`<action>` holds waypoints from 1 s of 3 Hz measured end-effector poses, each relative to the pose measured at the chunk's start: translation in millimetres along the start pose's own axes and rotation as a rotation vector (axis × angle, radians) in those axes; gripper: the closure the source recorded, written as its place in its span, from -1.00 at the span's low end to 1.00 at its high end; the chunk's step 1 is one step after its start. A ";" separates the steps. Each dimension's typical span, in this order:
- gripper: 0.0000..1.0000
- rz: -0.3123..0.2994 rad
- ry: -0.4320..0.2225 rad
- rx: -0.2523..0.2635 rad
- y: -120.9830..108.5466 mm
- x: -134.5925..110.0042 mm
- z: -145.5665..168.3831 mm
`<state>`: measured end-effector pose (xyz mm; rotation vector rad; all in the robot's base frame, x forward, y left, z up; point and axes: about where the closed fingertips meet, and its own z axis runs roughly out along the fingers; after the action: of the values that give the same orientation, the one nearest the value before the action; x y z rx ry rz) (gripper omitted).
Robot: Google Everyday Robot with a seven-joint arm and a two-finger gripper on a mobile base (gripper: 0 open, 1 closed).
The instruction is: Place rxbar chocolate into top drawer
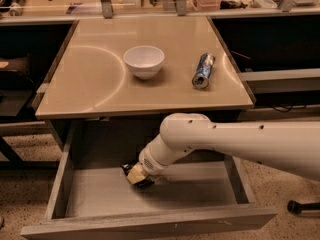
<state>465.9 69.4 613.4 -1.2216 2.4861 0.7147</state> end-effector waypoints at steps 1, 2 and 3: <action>-0.30 0.000 0.000 0.000 0.0 0.0 0.0; -0.77 0.000 0.000 0.000 0.0 0.0 0.0; -1.00 0.000 0.000 0.000 0.1 0.0 0.1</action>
Offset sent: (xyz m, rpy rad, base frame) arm 0.0000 0.0000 0.0000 0.0000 0.0000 0.0000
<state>465.9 69.5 613.4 -1.2219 2.4861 0.7147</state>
